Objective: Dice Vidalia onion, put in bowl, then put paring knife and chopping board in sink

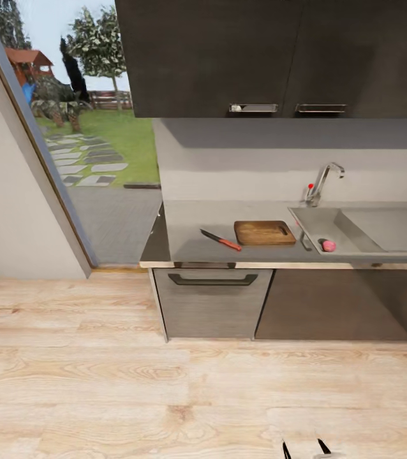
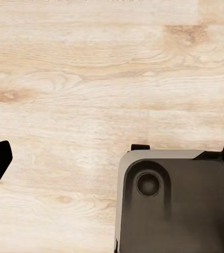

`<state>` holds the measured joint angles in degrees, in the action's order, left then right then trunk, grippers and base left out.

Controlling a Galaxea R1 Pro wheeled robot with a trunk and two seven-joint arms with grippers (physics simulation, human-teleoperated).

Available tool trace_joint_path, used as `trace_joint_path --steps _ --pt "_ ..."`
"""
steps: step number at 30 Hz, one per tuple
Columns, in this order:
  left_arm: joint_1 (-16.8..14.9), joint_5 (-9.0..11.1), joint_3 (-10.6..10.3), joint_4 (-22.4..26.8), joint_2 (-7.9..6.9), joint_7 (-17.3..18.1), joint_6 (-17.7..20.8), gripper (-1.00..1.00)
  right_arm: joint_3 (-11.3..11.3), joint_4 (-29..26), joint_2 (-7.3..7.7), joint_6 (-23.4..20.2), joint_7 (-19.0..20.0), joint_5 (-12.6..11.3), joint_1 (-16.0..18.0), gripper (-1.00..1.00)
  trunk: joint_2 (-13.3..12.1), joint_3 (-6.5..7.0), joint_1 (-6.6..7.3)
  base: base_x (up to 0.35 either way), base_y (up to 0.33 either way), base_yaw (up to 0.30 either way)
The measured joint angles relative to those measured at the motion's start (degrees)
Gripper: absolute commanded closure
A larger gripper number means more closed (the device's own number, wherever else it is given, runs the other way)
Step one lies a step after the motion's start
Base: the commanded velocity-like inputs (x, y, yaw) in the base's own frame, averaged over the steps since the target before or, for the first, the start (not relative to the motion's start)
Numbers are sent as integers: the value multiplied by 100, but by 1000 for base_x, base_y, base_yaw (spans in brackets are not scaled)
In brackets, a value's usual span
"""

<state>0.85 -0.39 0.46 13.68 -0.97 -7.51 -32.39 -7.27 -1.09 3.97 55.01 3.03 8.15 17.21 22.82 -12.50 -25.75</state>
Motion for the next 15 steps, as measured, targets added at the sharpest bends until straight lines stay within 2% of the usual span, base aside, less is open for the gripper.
trace_joint_path --steps 4,6,7,9,11,15 --pt "0 -1 2 177 36 -13 10 -100 -22 -4 -172 294 -578 -139 -152 -100 0 1 0 0 0 0" --pt "0 -1 4 361 48 -17 43 -100 -30 -6 -226 343 -950 -160 -179 -100 0 1 0 0 0 0" --pt "-1 -2 2 560 57 -18 129 -100 -16 -11 -265 366 -1269 -172 -194 -100 0 1 0 0 0 0" --pt "0 0 3 698 62 -19 240 -100 -8 -13 -281 374 -1405 -170 -200 -100 0 1 0 0 0 0" --pt "0 -1 9 1121 61 -15 824 -100 0 -18 -301 381 -1579 -168 -209 -100 0 1 0 0 0 0" --pt "1 5 12 1237 37 -10 1065 -100 3 -18 -300 382 -1615 -167 -212 -100 0 1 0 0 0 0"
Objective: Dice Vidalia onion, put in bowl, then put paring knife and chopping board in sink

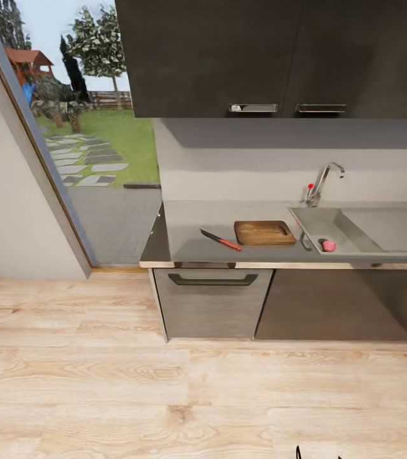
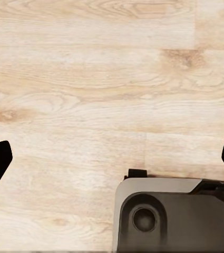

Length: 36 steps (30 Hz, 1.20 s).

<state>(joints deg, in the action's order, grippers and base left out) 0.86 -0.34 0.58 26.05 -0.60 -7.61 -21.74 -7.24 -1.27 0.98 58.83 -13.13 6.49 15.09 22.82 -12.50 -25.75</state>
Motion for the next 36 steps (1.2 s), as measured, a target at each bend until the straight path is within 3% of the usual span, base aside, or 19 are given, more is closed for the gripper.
trace_joint_path --steps 6,15,20,36 --pt "0 3 -11 -143 -33 12 59 -100 5 0 3 0 -15 2 -2 -100 0 0 0 0 0 0" --pt "0 3 -9 -551 -37 16 -327 -100 4 0 7 3 -22 2 -2 -100 0 47 0 0 0 0" --pt "0 2 -9 -579 -34 17 -355 -100 -2 0 18 1 -19 2 -2 -100 0 92 0 0 -44 0" --pt "0 -3 -9 -696 -28 18 -360 -100 6 1 37 3 -15 11 -1 -100 -1 135 0 0 -305 0"
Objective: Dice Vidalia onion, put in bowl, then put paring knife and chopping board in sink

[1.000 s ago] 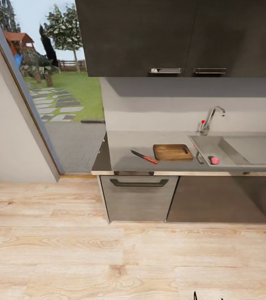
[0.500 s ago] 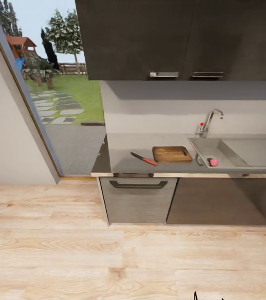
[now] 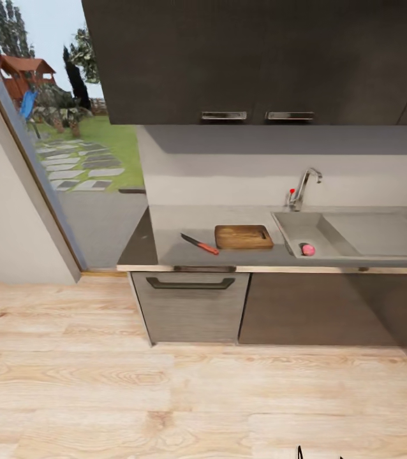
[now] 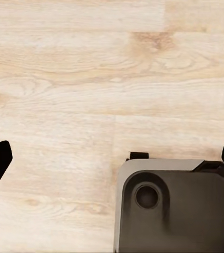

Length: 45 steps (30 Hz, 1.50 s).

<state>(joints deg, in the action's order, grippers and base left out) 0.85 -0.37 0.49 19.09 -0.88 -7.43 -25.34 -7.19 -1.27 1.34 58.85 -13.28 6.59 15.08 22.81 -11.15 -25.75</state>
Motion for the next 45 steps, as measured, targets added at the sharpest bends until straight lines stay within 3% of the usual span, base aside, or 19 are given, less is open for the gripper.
trace_joint_path --steps 45 --pt "0 -2 0 -12 0 1 0 -100 8 0 -20 0 1 0 0 -100 1 -1 1 23 -312 0"
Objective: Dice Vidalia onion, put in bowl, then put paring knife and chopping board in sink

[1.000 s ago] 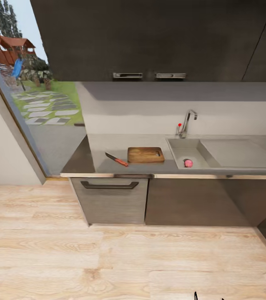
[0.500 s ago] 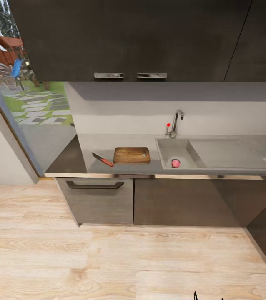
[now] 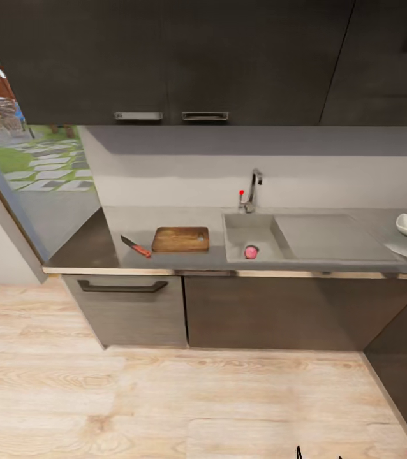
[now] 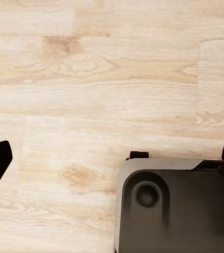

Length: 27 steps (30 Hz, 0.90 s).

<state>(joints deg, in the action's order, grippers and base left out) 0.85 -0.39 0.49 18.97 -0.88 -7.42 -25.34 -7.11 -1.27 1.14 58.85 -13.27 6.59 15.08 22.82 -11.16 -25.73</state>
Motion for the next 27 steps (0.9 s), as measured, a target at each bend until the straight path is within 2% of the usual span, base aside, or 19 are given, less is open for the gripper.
trace_joint_path --steps 16,27 --pt "0 0 0 0 2 4 0 -100 0 0 0 0 0 0 0 -100 0 0 0 198 -250 0" --pt "0 0 -1 0 9 8 0 -100 1 0 7 0 -8 1 0 -100 -1 1 -1 15 -310 0"
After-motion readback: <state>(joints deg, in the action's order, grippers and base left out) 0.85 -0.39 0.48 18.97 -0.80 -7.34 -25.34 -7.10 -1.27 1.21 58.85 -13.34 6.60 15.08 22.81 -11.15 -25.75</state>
